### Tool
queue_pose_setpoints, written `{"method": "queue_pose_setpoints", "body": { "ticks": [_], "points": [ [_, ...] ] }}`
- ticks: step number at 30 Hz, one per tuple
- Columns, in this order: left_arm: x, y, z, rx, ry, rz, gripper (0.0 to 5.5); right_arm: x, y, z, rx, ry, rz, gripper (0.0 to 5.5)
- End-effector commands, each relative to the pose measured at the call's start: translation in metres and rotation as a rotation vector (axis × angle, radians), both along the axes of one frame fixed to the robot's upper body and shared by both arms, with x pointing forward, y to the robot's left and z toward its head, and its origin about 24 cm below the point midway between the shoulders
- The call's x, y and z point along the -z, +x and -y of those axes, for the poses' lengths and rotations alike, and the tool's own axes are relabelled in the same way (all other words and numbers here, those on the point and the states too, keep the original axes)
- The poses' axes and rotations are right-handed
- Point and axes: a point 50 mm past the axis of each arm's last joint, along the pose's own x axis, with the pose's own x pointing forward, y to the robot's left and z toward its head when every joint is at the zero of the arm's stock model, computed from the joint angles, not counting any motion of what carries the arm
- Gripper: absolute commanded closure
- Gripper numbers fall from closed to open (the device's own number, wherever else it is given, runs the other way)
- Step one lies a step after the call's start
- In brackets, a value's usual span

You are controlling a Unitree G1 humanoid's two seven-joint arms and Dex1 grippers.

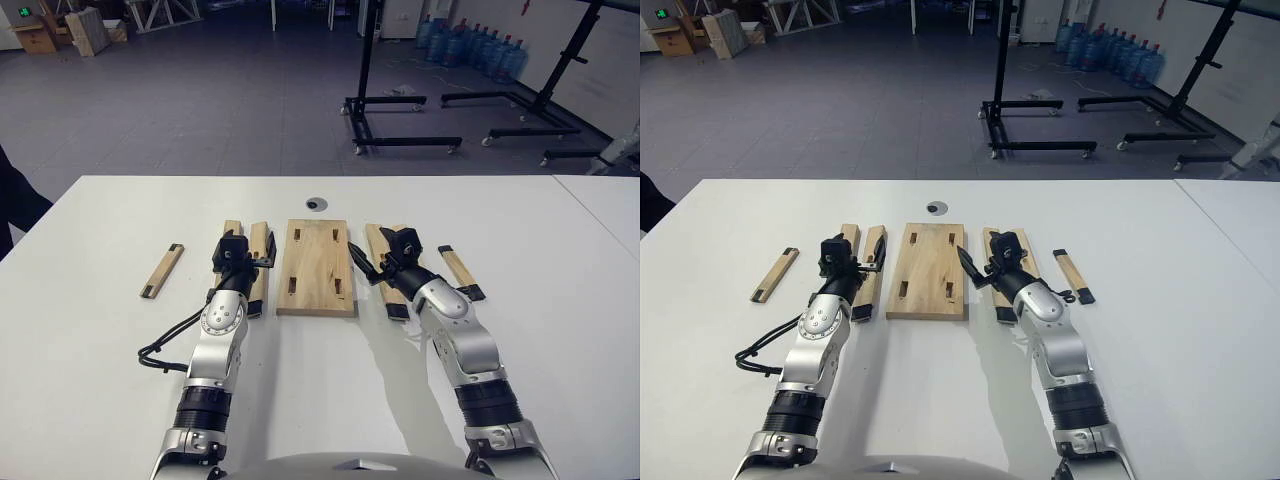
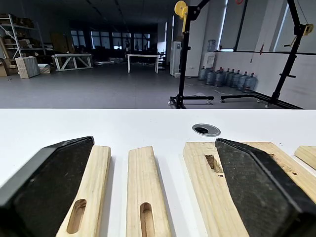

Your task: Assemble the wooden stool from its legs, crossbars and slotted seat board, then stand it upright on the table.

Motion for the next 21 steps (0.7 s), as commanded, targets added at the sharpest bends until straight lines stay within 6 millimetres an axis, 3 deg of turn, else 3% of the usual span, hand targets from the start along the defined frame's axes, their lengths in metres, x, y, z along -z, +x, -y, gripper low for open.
{"method": "queue_pose_setpoints", "body": {
  "ticks": [1,5,11,21],
  "points": [
    [-0.003,0.000,0.002,-0.007,-0.022,0.026,0.97,-0.006,0.004,0.005,0.057,-0.008,0.023,1.33],
    [-0.011,0.000,0.010,0.003,0.024,0.067,0.97,-0.008,0.005,0.012,0.131,-0.007,0.020,1.33],
    [-0.014,-0.001,0.010,0.003,0.019,0.095,0.97,-0.003,0.003,0.005,0.143,-0.007,-0.012,1.33],
    [-0.023,0.011,0.000,0.036,0.007,0.108,0.97,-0.007,0.004,0.005,0.216,0.054,0.054,1.33]
  ]
}}
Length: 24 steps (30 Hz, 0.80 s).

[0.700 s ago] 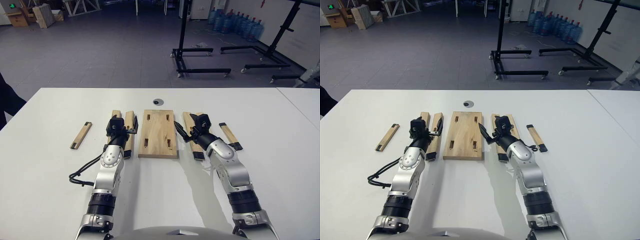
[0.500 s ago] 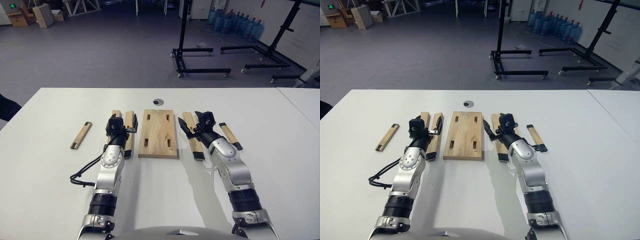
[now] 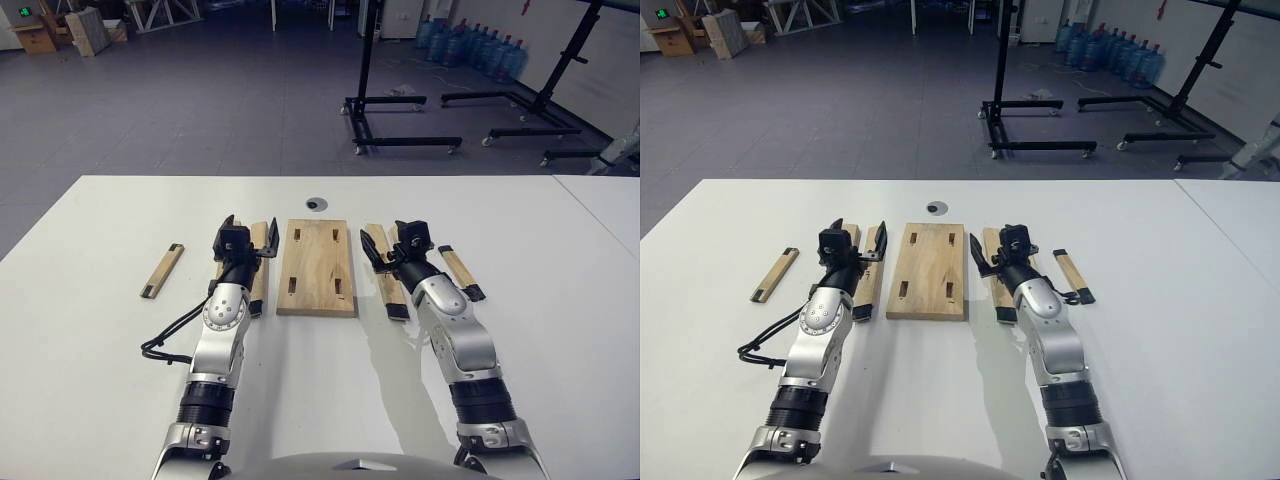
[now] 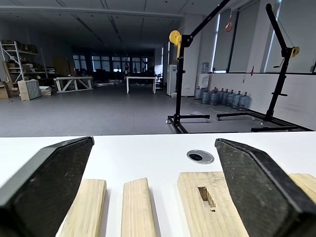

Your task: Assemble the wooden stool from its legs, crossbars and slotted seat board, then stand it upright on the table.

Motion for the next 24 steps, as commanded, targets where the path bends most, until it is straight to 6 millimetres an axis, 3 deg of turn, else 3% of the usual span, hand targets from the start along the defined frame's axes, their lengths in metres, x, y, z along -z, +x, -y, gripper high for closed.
{"method": "queue_pose_setpoints", "body": {
  "ticks": [1,6,10,24],
  "points": [
    [-0.005,0.006,-0.007,0.003,-0.004,-0.003,0.97,-0.002,-0.002,0.000,0.035,0.032,0.029,1.33],
    [-0.024,0.011,-0.009,0.032,0.010,0.023,0.97,-0.019,-0.016,0.006,0.051,0.065,0.074,1.33],
    [-0.024,0.002,-0.005,0.041,0.013,0.016,0.97,-0.021,-0.022,0.018,0.062,0.052,0.060,1.33],
    [-0.023,0.000,0.000,0.039,0.007,-0.014,0.97,-0.024,-0.012,0.034,0.142,0.042,0.058,1.33]
  ]
}}
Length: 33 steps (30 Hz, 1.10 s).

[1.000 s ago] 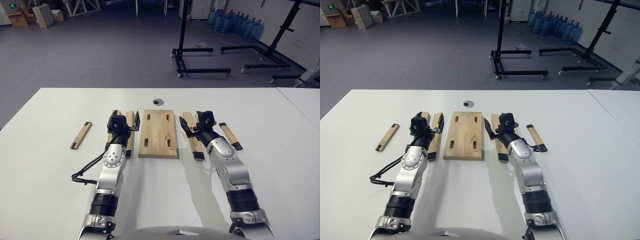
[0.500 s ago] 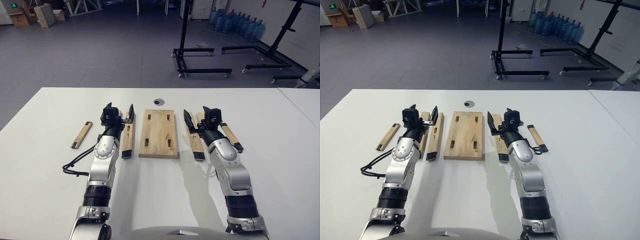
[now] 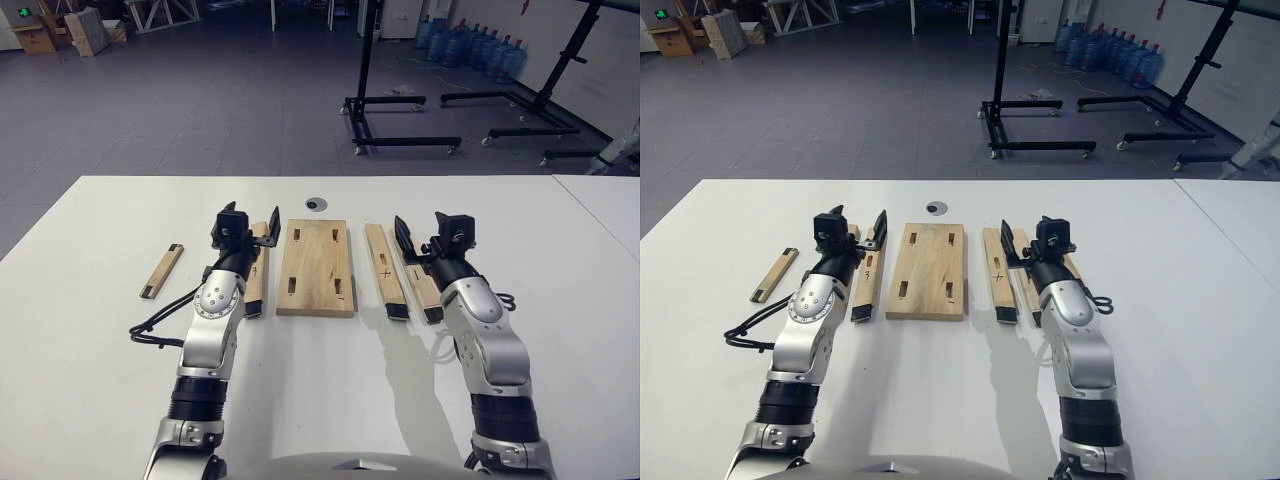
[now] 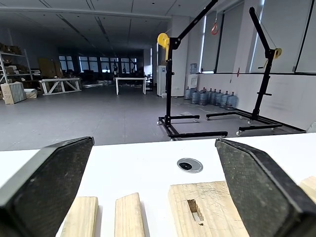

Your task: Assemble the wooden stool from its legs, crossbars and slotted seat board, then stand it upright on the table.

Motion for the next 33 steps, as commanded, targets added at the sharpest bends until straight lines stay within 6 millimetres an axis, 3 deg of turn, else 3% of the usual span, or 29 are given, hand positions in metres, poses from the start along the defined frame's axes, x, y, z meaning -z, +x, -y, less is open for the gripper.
{"method": "queue_pose_setpoints", "body": {
  "ticks": [1,6,9,16,19,22,30,33],
  "points": [
    [0.002,-0.001,-0.001,-0.012,0.007,-0.015,0.97,0.000,0.004,0.002,-0.006,-0.004,-0.009,1.33],
    [0.000,0.001,0.000,-0.003,0.007,-0.002,0.97,0.002,0.004,0.004,-0.004,0.006,-0.025,1.33],
    [0.000,0.002,0.000,-0.006,0.011,-0.003,0.97,0.003,0.005,0.016,0.022,0.004,-0.042,1.33],
    [0.002,0.001,0.007,0.020,0.054,0.016,0.97,0.012,0.001,0.067,0.024,0.022,-0.163,1.33],
    [0.001,0.003,0.008,0.018,0.068,0.026,0.97,0.027,-0.008,0.098,0.051,0.034,-0.252,1.33],
    [-0.002,0.007,0.006,0.017,0.081,0.036,0.97,0.041,-0.022,0.113,0.045,0.039,-0.336,1.33],
    [-0.002,0.008,0.009,0.038,0.064,0.041,0.97,0.090,-0.042,0.131,0.092,-0.015,-0.597,1.33],
    [-0.002,0.009,0.008,0.040,0.065,0.043,0.97,0.102,-0.048,0.134,0.082,-0.035,-0.691,1.87]
  ]
}}
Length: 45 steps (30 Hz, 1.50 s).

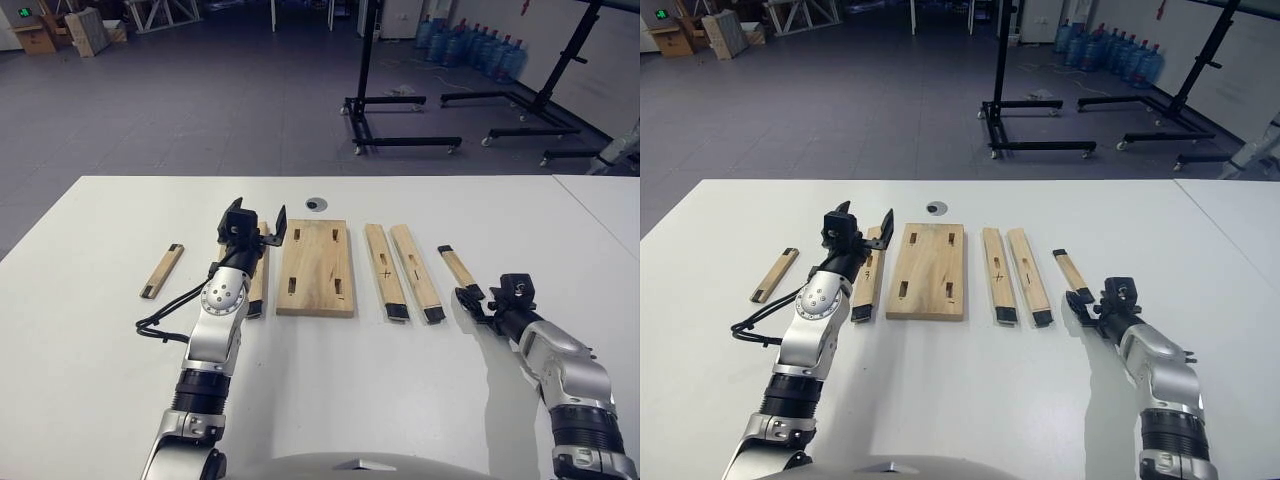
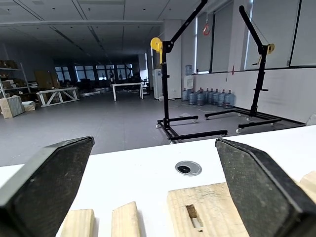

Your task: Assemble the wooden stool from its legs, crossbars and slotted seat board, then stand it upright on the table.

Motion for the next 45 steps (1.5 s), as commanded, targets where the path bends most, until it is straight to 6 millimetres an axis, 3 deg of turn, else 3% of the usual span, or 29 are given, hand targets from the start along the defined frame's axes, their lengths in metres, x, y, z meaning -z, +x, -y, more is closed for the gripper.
{"method": "queue_pose_setpoints", "body": {
  "ticks": [1,13,19,22,25,28,30,31,33,35,40,45],
  "points": [
    [-0.002,0.003,0.000,0.009,0.008,0.008,0.97,0.023,-0.013,0.004,-0.018,-0.005,-0.170,2.06],
    [0.000,0.006,-0.001,-0.009,0.022,-0.001,0.97,0.032,-0.016,0.003,-0.121,-0.055,-0.268,4.06],
    [0.001,0.009,0.000,-0.007,0.010,-0.003,0.97,0.023,-0.004,-0.005,-0.156,-0.031,-0.205,4.20],
    [-0.002,0.014,-0.002,-0.004,-0.030,-0.007,0.97,-0.004,0.015,-0.020,-0.178,0.053,-0.033,4.20],
    [-0.010,0.022,-0.001,0.012,-0.084,-0.008,0.97,-0.057,0.042,-0.040,-0.226,0.086,0.238,4.20],
    [-0.009,0.027,-0.001,0.045,-0.103,-0.037,0.97,-0.104,0.054,-0.069,-0.346,0.079,0.448,4.20],
    [-0.009,0.029,0.002,0.113,-0.219,-0.099,0.97,-0.126,0.056,-0.084,-0.398,0.068,0.541,4.20],
    [-0.010,0.030,0.003,0.182,-0.452,-0.163,0.97,-0.132,0.056,-0.094,-0.444,0.042,0.574,4.20],
    [-0.017,0.024,0.009,0.369,-0.767,-0.210,0.97,-0.130,0.055,-0.119,-0.590,-0.050,0.591,4.20],
    [-0.028,0.014,0.018,0.566,-0.906,-0.212,0.97,-0.116,0.053,-0.144,-0.744,-0.141,0.573,4.20],
    [-0.039,-0.005,0.031,0.833,-0.946,-0.280,0.97,-0.103,0.047,-0.177,-0.878,-0.142,0.597,4.20],
    [-0.037,0.002,0.026,0.787,-0.936,-0.303,0.97,-0.096,0.045,-0.183,-0.901,-0.150,0.590,4.20]
  ]
}}
